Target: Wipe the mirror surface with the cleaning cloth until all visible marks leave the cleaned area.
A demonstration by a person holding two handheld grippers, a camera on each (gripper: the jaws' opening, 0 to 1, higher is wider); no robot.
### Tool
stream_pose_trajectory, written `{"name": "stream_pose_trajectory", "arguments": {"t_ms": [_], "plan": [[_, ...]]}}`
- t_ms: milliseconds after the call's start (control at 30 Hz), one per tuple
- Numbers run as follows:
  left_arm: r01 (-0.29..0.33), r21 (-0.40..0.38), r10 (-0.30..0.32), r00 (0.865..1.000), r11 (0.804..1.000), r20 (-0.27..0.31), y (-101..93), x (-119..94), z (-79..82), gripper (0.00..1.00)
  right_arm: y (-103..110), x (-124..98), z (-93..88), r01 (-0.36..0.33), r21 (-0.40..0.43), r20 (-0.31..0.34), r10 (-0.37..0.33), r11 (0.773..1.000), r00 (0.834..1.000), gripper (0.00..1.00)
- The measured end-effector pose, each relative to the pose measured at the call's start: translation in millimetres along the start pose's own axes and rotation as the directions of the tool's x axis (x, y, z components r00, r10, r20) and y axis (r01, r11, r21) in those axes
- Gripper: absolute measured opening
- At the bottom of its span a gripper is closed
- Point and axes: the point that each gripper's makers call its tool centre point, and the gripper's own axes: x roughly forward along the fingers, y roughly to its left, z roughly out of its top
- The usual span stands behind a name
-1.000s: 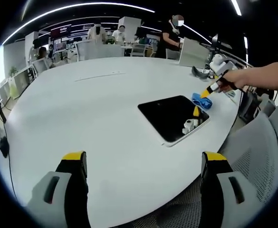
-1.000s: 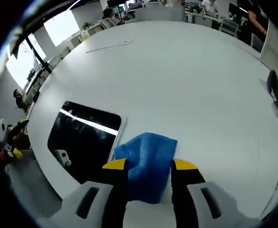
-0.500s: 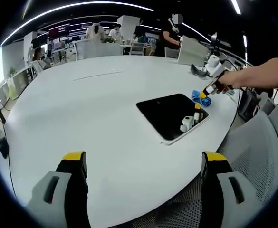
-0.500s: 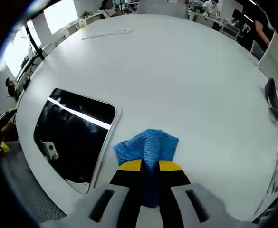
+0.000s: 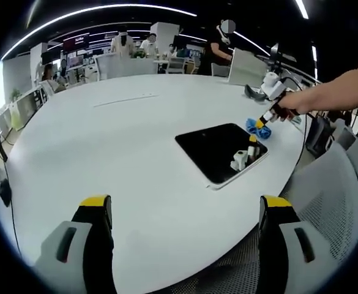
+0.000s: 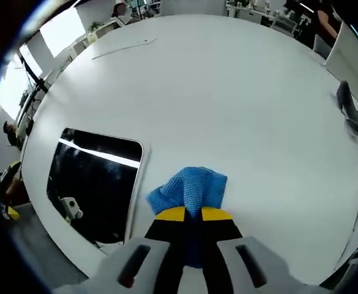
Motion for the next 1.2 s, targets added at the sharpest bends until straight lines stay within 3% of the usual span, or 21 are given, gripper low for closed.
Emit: {"name": "stream_pose_trajectory", "arguments": {"t_ms": [200, 300, 367, 600, 1000, 1200], "plan": [[-0.023, -0.018, 0.023, 1.0, 1.0, -0.001, 11.1, 1, -3.1, 0.99, 1, -2, -1.0, 0.01, -0.02, -0.008, -0.01, 1.0, 1.0, 0.01], [-0.028, -0.02, 0.028, 1.0, 0.999, 0.009, 13.2, -2, -2.6, 0.99, 2, -6, -1.2, -0.01, 0.033, -0.021, 0.011, 0.999, 1.0, 0.0], [-0.029, -0.014, 0.029, 0.998, 0.999, 0.049, 12.5, -4, 5.2, 0.99, 1, -7, -0.6, -0.024, 0.05, -0.029, 0.025, 0.998, 0.999, 0.0], [-0.02, -0.002, 0.02, 0.998, 1.0, 0.061, 10.9, -3, 7.6, 0.99, -11, -16, 4.2, -0.016, 0.149, -0.029, 0.02, 0.989, 0.999, 0.0], [-0.012, -0.004, 0.012, 0.999, 1.0, 0.037, 8.8, 0, 3.5, 0.99, -21, -24, 38.7, -0.004, 0.171, 0.017, 0.001, 0.985, 1.0, 0.0], [0.006, 0.033, -0.008, 0.999, 0.999, 0.053, 3.0, 1, 6.5, 0.99, 1, -22, 47.9, -0.051, 0.166, 0.028, 0.047, 0.985, 0.999, 0.0]]}}
